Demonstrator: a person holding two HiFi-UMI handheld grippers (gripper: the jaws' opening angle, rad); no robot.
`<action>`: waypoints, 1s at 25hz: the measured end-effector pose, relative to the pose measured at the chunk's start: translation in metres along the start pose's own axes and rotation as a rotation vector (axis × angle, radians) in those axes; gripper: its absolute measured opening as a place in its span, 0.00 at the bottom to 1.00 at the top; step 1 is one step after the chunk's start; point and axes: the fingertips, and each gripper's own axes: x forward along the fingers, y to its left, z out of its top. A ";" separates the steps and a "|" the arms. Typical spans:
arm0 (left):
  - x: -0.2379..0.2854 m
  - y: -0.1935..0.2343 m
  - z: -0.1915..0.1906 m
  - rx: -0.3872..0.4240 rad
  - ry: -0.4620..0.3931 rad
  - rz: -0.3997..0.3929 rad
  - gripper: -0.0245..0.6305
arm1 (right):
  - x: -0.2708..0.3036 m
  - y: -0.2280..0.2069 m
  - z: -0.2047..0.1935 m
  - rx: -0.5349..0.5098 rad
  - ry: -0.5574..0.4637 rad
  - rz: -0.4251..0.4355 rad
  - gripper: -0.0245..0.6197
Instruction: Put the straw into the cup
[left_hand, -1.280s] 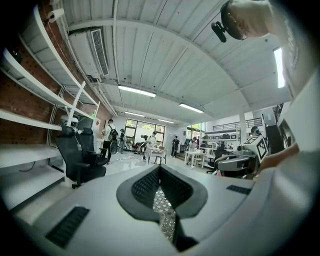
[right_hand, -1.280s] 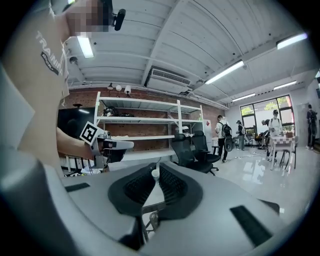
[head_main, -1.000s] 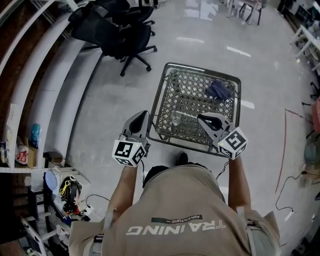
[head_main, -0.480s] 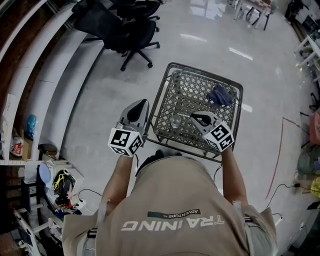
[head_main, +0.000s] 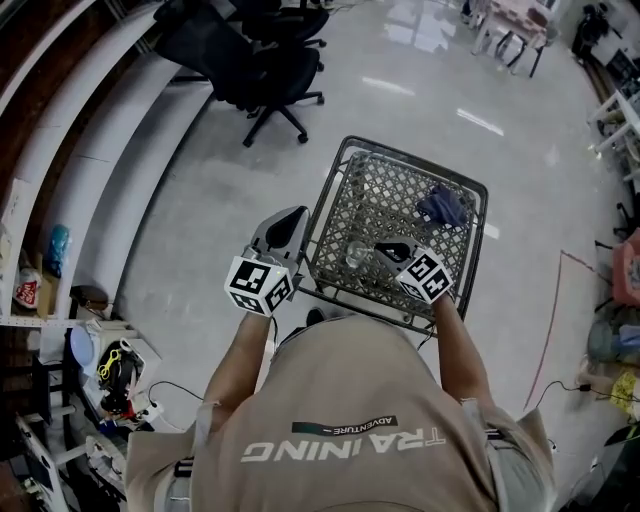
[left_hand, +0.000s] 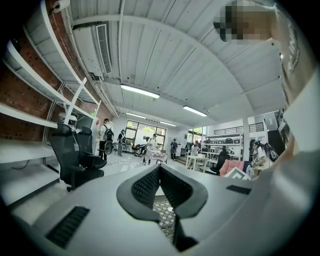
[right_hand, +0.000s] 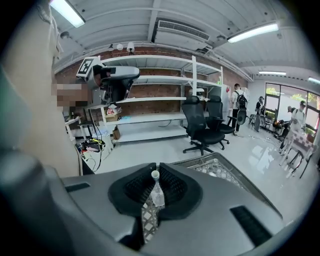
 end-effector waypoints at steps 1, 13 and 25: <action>-0.002 0.000 -0.001 0.001 0.000 0.004 0.06 | 0.004 0.000 -0.004 0.004 0.014 0.009 0.09; -0.017 0.030 0.003 -0.005 0.005 0.044 0.06 | 0.036 0.000 -0.005 0.038 0.066 0.004 0.27; -0.004 0.016 -0.004 -0.013 0.022 -0.037 0.06 | -0.009 -0.011 0.043 0.098 -0.130 -0.098 0.27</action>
